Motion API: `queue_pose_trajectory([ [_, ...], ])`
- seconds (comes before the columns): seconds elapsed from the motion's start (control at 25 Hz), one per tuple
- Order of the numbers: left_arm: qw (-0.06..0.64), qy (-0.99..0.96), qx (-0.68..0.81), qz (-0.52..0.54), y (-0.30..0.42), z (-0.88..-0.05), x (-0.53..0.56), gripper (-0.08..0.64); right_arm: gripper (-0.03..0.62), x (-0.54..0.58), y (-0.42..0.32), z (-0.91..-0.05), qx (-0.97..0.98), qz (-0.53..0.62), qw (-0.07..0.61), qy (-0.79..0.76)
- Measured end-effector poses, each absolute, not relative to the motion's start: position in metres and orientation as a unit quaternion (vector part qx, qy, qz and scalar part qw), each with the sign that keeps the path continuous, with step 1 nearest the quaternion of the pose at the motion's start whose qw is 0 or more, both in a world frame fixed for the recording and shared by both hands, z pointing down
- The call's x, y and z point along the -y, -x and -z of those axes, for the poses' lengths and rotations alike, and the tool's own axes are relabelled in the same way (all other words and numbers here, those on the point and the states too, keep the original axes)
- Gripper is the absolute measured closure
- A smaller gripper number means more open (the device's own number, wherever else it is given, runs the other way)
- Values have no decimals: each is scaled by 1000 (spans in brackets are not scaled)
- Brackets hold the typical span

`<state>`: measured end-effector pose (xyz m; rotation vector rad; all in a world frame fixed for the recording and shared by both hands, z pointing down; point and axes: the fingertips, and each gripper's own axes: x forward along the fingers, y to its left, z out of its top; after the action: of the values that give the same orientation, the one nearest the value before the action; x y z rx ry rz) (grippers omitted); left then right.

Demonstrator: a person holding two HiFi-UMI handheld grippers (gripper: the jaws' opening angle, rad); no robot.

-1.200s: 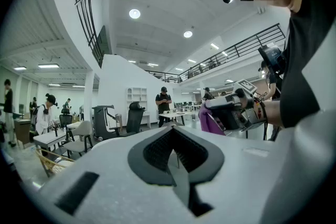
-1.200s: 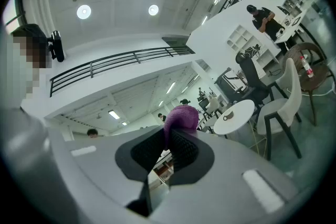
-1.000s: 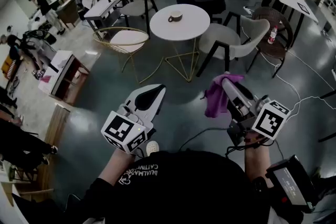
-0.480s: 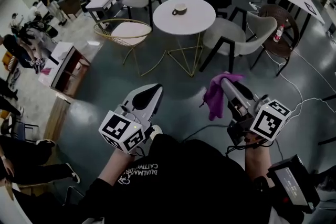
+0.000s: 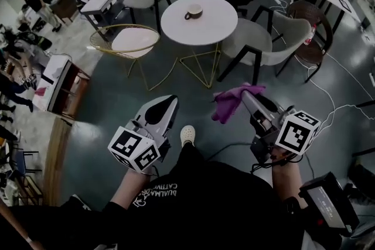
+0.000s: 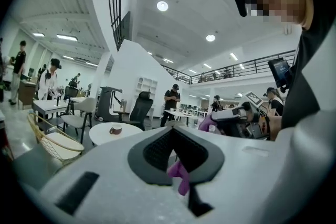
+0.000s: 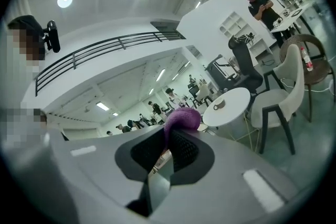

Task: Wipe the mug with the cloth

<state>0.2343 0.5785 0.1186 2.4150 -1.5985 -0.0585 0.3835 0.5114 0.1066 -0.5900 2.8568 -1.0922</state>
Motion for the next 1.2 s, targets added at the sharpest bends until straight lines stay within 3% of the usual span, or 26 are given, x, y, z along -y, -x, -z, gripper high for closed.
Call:
queue_pose_trajectory([
  [0.28, 138, -843, 520, 18, -178, -115, -476, 558, 561, -427, -321, -108, -907, 362, -25, 216],
  [0.52, 153, -847, 508, 12, -116, -121, -404, 558, 561, -355, -262, -108, -899, 377, -19, 223],
  [0.8, 73, -893, 442, 42, -70, -102, -352, 558, 561, -287, -208, -119, -890, 382, 5, 250],
  [1.2, 75, -898, 419, 108, -27, -104, -308, 560, 561, -247, -174, -127, -883, 377, -33, 277],
])
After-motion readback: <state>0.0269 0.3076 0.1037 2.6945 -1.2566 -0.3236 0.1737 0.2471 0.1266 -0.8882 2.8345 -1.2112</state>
